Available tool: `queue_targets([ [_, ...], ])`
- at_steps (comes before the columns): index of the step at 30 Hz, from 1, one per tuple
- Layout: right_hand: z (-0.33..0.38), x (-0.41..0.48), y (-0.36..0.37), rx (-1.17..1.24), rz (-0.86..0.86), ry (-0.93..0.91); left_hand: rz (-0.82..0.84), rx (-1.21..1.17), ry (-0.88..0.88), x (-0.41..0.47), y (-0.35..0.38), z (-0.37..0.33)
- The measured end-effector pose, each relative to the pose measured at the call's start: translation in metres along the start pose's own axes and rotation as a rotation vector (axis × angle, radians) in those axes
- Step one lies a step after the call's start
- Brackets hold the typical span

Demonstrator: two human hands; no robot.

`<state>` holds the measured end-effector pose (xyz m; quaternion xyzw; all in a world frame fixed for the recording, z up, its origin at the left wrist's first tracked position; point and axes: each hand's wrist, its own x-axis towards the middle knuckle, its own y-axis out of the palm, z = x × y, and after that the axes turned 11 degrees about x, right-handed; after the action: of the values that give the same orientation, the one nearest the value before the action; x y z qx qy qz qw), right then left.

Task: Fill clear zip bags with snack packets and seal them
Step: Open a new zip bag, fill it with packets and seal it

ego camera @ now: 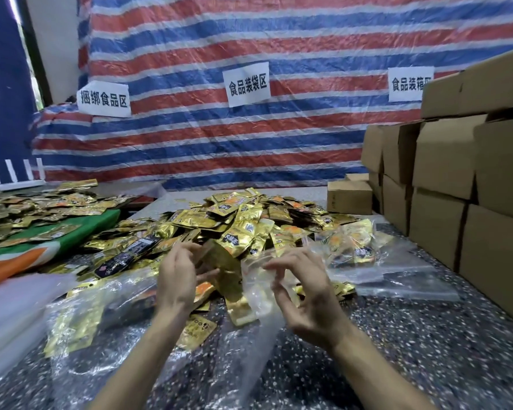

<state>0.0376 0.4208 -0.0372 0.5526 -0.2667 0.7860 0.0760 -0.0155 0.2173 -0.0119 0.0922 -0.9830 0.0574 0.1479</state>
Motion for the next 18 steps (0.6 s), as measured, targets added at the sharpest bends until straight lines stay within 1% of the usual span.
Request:
queue_targets([
  [4, 0.001, -0.002, 0.002, -0.017, 0.093, 0.035, 0.159, 0.381, 0.147, -0.017, -0.008, -0.002],
  [5, 0.001, -0.003, 0.002, -0.024, 0.110, 0.037, 0.168, 0.442, 0.170, -0.020, -0.010, -0.002],
  [6, 0.002, -0.003, 0.003, -0.031, 0.126, 0.038, 0.142, 0.467, 0.188, -0.020, -0.012, -0.003],
  [7, 0.002, -0.003, 0.003, -0.039, 0.136, 0.038, 0.095, 0.470, 0.209, -0.020, -0.014, -0.007],
  [9, 0.004, -0.002, 0.004, -0.064, 0.144, 0.021, -0.012, 0.392, 0.231, -0.018, -0.021, -0.021],
  [11, 0.004, -0.001, 0.006, -0.090, 0.152, -0.005, -0.121, 0.276, 0.272, -0.016, -0.028, -0.044],
  [12, 0.005, -0.001, 0.006, -0.104, 0.159, -0.021, -0.147, 0.183, 0.297, -0.017, -0.030, -0.058],
  [14, 0.006, 0.000, 0.007, -0.137, 0.181, -0.055, -0.136, 0.005, 0.339, -0.021, -0.030, -0.083],
  [15, 0.007, 0.000, 0.007, -0.151, 0.190, -0.076, -0.118, -0.024, 0.346, -0.024, -0.028, -0.092],
  [16, 0.008, 0.000, 0.007, -0.157, 0.189, -0.100, -0.098, -0.012, 0.334, -0.027, -0.024, -0.099],
  [18, 0.011, 0.002, 0.007, -0.155, 0.146, -0.152, -0.073, 0.119, 0.289, -0.032, -0.012, -0.101],
])
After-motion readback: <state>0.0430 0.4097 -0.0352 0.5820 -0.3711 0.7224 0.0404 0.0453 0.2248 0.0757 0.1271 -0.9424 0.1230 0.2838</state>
